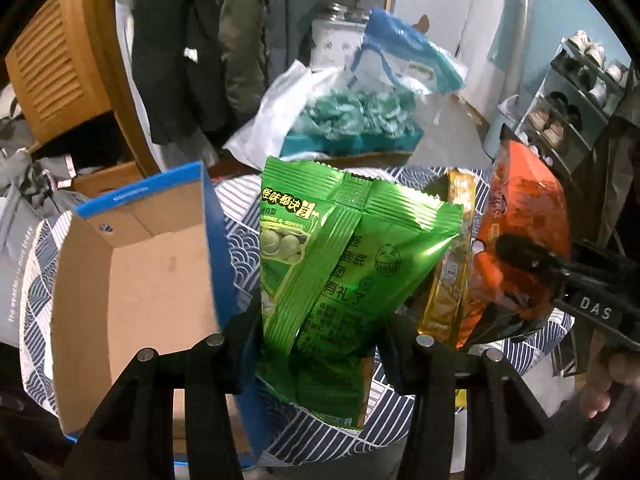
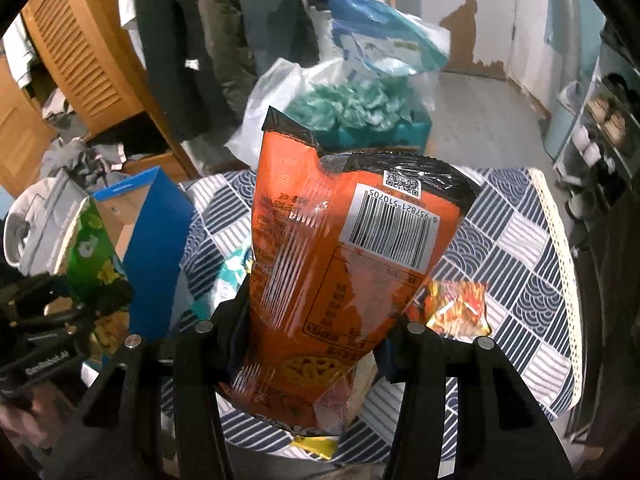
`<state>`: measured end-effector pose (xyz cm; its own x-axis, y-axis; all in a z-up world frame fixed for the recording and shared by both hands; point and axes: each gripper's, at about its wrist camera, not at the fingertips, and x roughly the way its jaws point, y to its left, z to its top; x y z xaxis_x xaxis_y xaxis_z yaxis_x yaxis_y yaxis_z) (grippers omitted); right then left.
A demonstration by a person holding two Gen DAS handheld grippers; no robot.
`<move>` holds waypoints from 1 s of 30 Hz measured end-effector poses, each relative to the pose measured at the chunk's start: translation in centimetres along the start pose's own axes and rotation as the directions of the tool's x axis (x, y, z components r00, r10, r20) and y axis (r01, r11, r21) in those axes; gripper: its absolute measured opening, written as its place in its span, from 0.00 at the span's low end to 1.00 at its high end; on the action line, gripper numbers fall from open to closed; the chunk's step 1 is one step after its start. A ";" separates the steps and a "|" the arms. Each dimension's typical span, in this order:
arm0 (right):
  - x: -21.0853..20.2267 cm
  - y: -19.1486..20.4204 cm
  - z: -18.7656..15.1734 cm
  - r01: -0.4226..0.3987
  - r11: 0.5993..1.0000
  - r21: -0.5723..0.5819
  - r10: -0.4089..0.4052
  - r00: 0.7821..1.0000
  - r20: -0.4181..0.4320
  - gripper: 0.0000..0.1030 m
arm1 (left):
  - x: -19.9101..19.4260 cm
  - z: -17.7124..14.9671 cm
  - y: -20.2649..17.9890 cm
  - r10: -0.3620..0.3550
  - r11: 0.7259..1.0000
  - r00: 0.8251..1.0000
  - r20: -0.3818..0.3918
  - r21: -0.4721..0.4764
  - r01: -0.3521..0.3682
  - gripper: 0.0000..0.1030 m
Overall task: Organize snacks
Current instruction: 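Carry the green bag and orange bag over the cardboard box with both tools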
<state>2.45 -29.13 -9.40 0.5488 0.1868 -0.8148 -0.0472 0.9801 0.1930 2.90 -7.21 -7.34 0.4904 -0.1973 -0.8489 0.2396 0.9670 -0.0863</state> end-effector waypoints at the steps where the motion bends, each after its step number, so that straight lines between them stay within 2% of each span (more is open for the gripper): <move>1: -0.2 0.4 0.2 -0.003 1.000 -0.008 0.003 1.000 0.007 0.48 | -0.2 0.1 0.2 -0.003 1.000 1.000 0.003 -0.001 0.003 0.49; 5: -0.5 1.4 0.8 -0.015 1.000 -0.024 0.016 1.000 0.024 0.48 | -1.4 0.4 1.1 -0.007 1.000 1.000 0.026 -0.009 0.007 0.49; 12: -0.8 4.3 1.8 -0.049 0.997 -0.062 0.052 0.998 0.040 0.48 | -2.9 0.5 3.1 0.040 0.999 0.996 0.079 -0.030 -0.038 0.49; 30: 0.9 13.6 3.3 -0.139 0.969 -0.205 0.144 0.989 0.013 0.48 | -4.3 -1.3 11.5 0.106 0.978 0.991 0.084 -0.189 -0.088 0.49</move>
<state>5.05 -15.85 -5.65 0.5468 0.3256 -0.7713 -0.2926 0.9375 0.1883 2.45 5.01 -5.35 0.5817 -0.1067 -0.8063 0.0325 0.9936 -0.1080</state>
